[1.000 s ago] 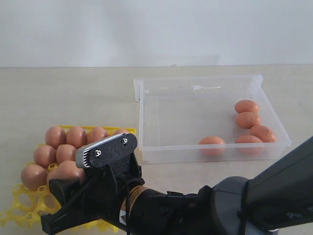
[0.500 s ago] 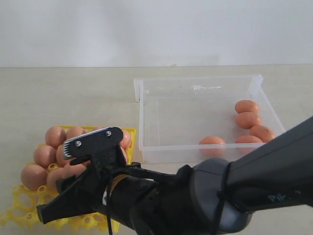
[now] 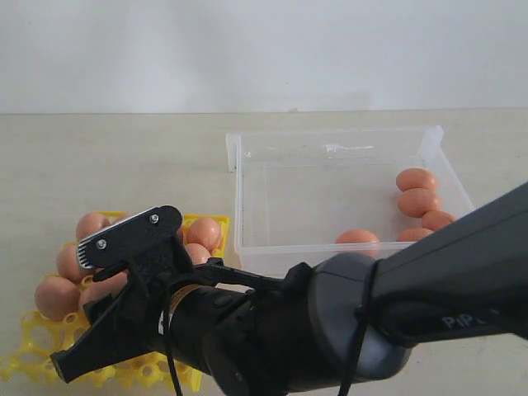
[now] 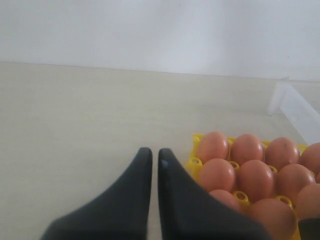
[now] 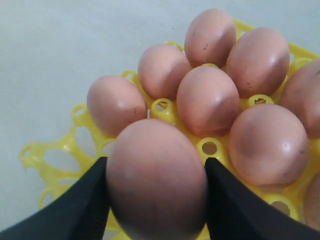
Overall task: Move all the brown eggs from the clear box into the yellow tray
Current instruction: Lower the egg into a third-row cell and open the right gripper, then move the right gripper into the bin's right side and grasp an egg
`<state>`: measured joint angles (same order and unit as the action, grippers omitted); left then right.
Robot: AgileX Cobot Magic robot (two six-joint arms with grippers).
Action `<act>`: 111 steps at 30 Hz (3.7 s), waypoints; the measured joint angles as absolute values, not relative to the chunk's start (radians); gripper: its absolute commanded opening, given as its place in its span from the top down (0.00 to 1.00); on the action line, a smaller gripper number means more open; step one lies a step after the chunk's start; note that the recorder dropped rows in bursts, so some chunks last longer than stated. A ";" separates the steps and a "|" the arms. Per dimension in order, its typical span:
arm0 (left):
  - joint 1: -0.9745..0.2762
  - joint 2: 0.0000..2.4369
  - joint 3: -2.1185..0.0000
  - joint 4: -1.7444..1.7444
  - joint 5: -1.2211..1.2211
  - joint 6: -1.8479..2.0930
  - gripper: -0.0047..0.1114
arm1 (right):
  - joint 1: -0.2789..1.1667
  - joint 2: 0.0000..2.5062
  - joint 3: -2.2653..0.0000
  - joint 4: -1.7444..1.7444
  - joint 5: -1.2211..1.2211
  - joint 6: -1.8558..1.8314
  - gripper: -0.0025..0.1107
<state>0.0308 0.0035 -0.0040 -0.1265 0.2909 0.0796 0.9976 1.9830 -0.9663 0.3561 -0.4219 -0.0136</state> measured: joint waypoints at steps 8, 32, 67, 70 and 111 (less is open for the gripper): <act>0.031 0.004 -0.004 -0.127 0.291 0.080 0.92 | 0.996 1.983 -0.966 0.404 -0.428 -0.099 0.98; 0.031 0.004 -0.004 -0.127 0.291 0.080 0.92 | 0.977 1.994 -0.966 0.457 -0.430 -0.126 0.52; 0.031 0.004 -0.004 -0.127 0.291 0.080 0.92 | 0.188 1.716 -1.105 1.487 -0.137 -1.910 0.81; 0.031 0.004 -0.004 -0.127 0.291 0.080 0.92 | 0.188 1.716 -1.129 1.459 -0.369 -1.912 0.81; 0.031 0.004 -0.004 -0.127 0.291 0.080 0.92 | 0.267 1.875 -1.345 0.095 0.777 -1.037 0.54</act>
